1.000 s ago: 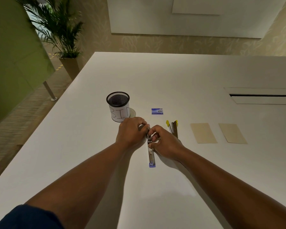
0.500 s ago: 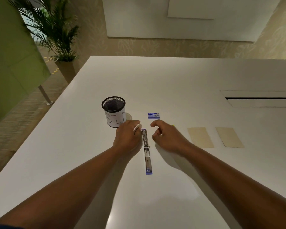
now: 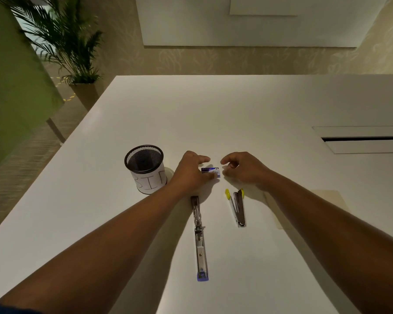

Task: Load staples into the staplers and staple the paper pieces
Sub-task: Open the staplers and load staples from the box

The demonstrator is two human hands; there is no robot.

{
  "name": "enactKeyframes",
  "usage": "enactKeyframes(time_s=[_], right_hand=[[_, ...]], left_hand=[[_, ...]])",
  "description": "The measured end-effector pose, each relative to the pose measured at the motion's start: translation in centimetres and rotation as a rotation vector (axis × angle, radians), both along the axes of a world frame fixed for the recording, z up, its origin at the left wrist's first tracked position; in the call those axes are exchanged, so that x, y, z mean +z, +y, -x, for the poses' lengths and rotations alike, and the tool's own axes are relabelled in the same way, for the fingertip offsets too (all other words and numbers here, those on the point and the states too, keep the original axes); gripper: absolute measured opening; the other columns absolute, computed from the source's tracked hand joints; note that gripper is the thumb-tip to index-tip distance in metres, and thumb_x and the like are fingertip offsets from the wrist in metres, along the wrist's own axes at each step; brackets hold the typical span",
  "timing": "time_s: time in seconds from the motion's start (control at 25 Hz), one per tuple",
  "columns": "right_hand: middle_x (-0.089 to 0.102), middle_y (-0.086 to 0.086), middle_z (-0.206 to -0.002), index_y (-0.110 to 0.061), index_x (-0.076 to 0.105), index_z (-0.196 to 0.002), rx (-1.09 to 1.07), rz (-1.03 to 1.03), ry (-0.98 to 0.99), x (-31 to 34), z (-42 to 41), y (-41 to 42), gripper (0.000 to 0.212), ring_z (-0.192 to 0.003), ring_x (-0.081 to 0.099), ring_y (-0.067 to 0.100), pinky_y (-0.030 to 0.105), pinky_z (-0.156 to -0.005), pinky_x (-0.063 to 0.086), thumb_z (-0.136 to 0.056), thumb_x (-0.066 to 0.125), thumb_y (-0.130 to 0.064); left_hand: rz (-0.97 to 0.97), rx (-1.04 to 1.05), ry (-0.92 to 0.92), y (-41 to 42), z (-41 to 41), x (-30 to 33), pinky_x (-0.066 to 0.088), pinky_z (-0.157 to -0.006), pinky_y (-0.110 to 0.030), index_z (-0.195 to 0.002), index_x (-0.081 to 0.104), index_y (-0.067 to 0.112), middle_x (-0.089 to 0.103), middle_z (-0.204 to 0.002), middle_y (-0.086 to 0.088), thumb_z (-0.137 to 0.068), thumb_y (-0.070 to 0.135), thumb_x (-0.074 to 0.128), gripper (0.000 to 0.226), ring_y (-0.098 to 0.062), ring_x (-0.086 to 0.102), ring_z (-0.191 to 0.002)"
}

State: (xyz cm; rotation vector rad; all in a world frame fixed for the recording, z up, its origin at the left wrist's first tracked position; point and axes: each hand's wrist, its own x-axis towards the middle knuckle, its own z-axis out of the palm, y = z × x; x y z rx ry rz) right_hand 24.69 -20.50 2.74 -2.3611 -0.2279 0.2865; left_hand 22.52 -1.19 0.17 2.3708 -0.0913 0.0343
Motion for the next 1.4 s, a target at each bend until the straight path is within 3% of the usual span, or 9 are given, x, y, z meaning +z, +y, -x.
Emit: enactKeyframes(time_s=[0.16,0.32,0.48,0.6,0.8,0.92,1.04,1.24,1.4], right_hand=[[0.07,-0.001,-0.084,-0.015,0.074,-0.116,0.069,-0.045,0.029,-1.1,-0.9,0.2,0.033,-0.076,0.061,0.013,0.029,-0.076,0.049,-0.084,0.077,-0.011],[0.077,0.0,-0.089,-0.016,0.074,-0.118,0.11,0.0,0.002,-1.5,-1.3,0.4,0.039,-0.082,0.068,0.016,0.033,-0.081,0.054,-0.08,0.083,-0.014],[0.072,-0.004,-0.08,-0.022,0.078,-0.109,0.085,0.009,-0.012,-1.7,-1.4,0.4,0.031,-0.071,0.061,0.012,0.032,-0.072,0.049,-0.079,0.085,-0.019],[0.075,0.003,-0.082,-0.022,0.08,-0.103,0.094,0.002,-0.007,-1.6,-1.5,-0.2,0.024,-0.069,0.06,0.013,0.033,-0.07,0.047,-0.08,0.084,-0.017],[0.073,0.007,-0.085,-0.022,0.078,-0.109,0.114,-0.014,0.022,-1.4,-1.4,-0.4,0.029,-0.071,0.059,0.012,0.03,-0.071,0.046,-0.081,0.083,-0.017],[0.065,0.0,-0.084,-0.024,0.076,-0.111,0.089,-0.051,0.029,-1.5,-1.5,-0.4,0.026,-0.073,0.056,0.012,0.028,-0.071,0.043,-0.086,0.08,-0.025],[0.065,-0.001,-0.084,-0.023,0.077,-0.106,0.076,-0.05,0.022,-1.6,-1.4,-0.3,0.016,-0.075,0.055,0.014,0.032,-0.074,0.045,-0.091,0.072,-0.021],[0.063,0.003,-0.078,-0.016,0.075,-0.1,0.011,-0.145,0.075,-1.3,-0.8,-0.3,0.019,-0.063,0.05,0.009,0.013,-0.052,0.043,-0.092,0.061,-0.005],[0.064,0.0,-0.079,-0.022,0.075,-0.093,0.044,-0.058,0.029,-1.5,-1.2,0.1,0.016,-0.066,0.05,0.014,0.027,-0.063,0.04,-0.093,0.062,-0.013]], left_hand=[[-0.086,-0.092,-0.007,0.1,-0.8,0.1,0.04,-0.074,-0.026,-0.113,0.079,0.016,0.073,-0.104,-0.003,-0.078,0.031,0.086,0.039,-0.015,0.061,-0.093],[-0.068,-0.051,0.033,0.5,-0.9,0.4,0.05,-0.081,-0.029,-0.111,0.08,0.016,0.075,-0.107,-0.001,-0.078,0.026,0.087,0.035,-0.017,0.067,-0.096],[-0.045,-0.043,0.056,0.5,-1.0,0.5,0.05,-0.08,-0.026,-0.11,0.079,0.014,0.077,-0.109,-0.004,-0.077,0.025,0.088,0.036,-0.016,0.067,-0.093],[-0.075,-0.054,0.064,0.4,-0.9,0.5,0.046,-0.078,-0.025,-0.11,0.079,0.014,0.076,-0.109,-0.005,-0.079,0.022,0.086,0.033,-0.014,0.062,-0.089],[-0.044,-0.045,0.06,0.4,-0.4,0.5,0.052,-0.084,-0.032,-0.111,0.079,0.014,0.075,-0.107,-0.004,-0.08,0.019,0.085,0.031,-0.015,0.062,-0.089],[-0.011,-0.066,0.045,0.7,-0.3,0.0,0.051,-0.077,-0.029,-0.106,0.081,0.017,0.077,-0.103,-0.001,-0.081,0.022,0.084,0.026,-0.016,0.066,-0.089],[0.018,-0.067,0.034,1.0,-0.2,-0.4,0.048,-0.071,-0.025,-0.103,0.082,0.022,0.077,-0.096,0.003,-0.081,0.023,0.082,0.021,-0.014,0.066,-0.085],[0.022,-0.054,0.009,1.1,0.0,-0.8,0.041,-0.066,-0.014,-0.108,0.08,0.02,0.073,-0.095,0.004,-0.082,0.024,0.082,0.026,-0.006,0.06,-0.079],[0.017,-0.052,-0.005,1.1,0.0,-0.9,0.038,-0.065,-0.011,-0.11,0.08,0.02,0.07,-0.096,0.004,-0.083,0.025,0.082,0.028,-0.009,0.06,-0.083]])
